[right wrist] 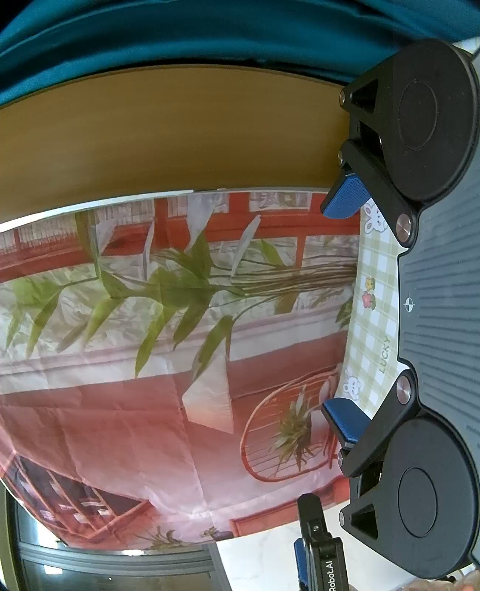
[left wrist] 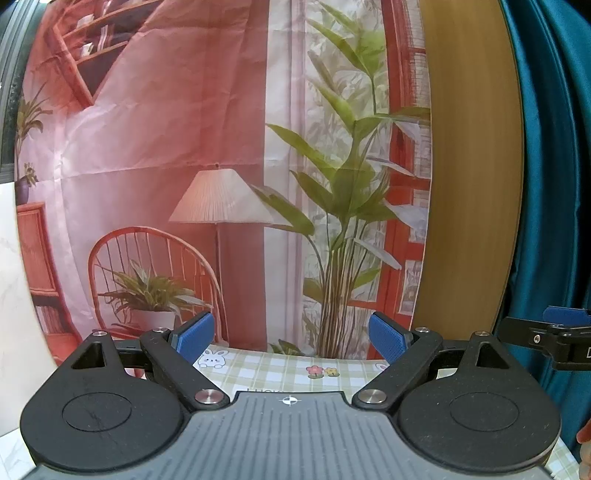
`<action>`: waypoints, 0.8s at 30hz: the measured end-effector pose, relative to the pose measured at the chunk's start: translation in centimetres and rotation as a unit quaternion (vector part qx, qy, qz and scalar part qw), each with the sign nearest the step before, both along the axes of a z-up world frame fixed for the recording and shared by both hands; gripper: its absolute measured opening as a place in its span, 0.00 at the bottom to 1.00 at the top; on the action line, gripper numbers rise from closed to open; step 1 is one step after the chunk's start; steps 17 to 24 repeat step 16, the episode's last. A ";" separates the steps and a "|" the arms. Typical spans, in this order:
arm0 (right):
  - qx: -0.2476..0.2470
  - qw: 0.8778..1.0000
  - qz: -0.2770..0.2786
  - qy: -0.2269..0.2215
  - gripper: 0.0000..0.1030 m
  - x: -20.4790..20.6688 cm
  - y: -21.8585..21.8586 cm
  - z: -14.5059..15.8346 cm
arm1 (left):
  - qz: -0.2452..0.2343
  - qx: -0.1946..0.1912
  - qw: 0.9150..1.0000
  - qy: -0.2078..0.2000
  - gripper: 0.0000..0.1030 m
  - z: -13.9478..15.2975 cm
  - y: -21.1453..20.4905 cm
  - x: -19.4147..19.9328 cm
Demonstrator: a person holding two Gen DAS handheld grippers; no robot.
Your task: Organize plates and bowls
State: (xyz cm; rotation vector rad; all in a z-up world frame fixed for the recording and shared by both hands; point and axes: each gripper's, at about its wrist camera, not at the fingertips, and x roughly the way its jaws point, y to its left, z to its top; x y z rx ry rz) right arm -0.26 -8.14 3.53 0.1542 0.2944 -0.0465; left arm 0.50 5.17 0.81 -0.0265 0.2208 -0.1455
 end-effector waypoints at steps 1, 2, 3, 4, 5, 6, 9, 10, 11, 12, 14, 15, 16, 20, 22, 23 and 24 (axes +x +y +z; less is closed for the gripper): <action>0.000 1.000 0.000 0.000 1.00 0.0 0.0 0.0 | -0.001 0.001 1.000 0.000 0.89 0.0 0.0 0.1; 0.000 1.000 0.001 0.000 1.00 0.0 0.0 0.0 | -0.002 0.001 1.000 0.000 0.89 0.0 0.1 0.1; 0.000 1.000 0.001 0.000 1.00 0.0 0.0 0.0 | -0.002 0.001 1.000 0.001 0.89 0.0 0.1 0.1; 0.000 1.000 0.002 0.000 1.00 -0.1 0.1 0.0 | -0.002 0.000 1.000 0.001 0.89 0.0 0.1 0.1; -0.001 1.000 0.003 0.000 1.00 -0.1 0.1 0.1 | -0.002 0.000 1.000 0.002 0.89 0.0 0.1 0.1; -0.002 1.000 0.003 0.000 1.00 -0.1 0.1 0.2 | -0.002 -0.001 1.000 0.003 0.89 0.0 0.1 0.1; -0.003 1.000 0.003 0.000 1.00 -0.1 0.2 0.2 | 0.000 -0.001 1.000 0.005 0.89 -0.1 0.1 0.1; -0.003 1.000 0.003 0.000 1.00 -0.1 0.2 0.2 | 0.001 -0.002 1.000 0.006 0.89 -0.1 0.1 0.1; -0.003 1.000 0.003 0.000 1.00 -0.1 0.2 0.2 | 0.001 -0.003 1.000 0.006 0.89 -0.1 0.1 0.1; -0.003 1.000 0.003 0.000 1.00 -0.1 0.2 0.2 | 0.001 -0.002 1.000 0.007 0.89 -0.2 0.1 0.1; -0.003 1.000 0.003 -0.001 1.00 -0.1 0.2 0.2 | 0.000 -0.001 1.000 0.007 0.89 -0.2 0.1 0.1; -0.003 1.000 0.003 -0.001 1.00 -0.1 0.2 0.2 | 0.001 -0.001 1.000 0.008 0.89 -0.2 0.1 0.1; -0.003 1.000 0.003 0.000 1.00 -0.1 0.2 0.2 | 0.002 -0.002 1.000 0.008 0.89 -0.2 0.1 0.1; -0.003 1.000 0.003 0.000 1.00 -0.1 0.2 0.2 | 0.002 -0.002 1.000 0.008 0.89 -0.2 0.1 0.1; -0.003 1.000 0.003 0.000 1.00 -0.1 0.2 0.2 | 0.002 -0.002 1.000 0.008 0.89 -0.2 0.1 0.1; -0.003 1.000 0.003 0.000 1.00 -0.1 0.2 0.2 | 0.002 -0.002 1.000 0.008 0.89 -0.2 0.1 0.1; -0.003 1.000 0.003 0.000 1.00 -0.1 0.2 0.2 | 0.002 -0.002 1.000 0.008 0.89 -0.2 0.1 0.1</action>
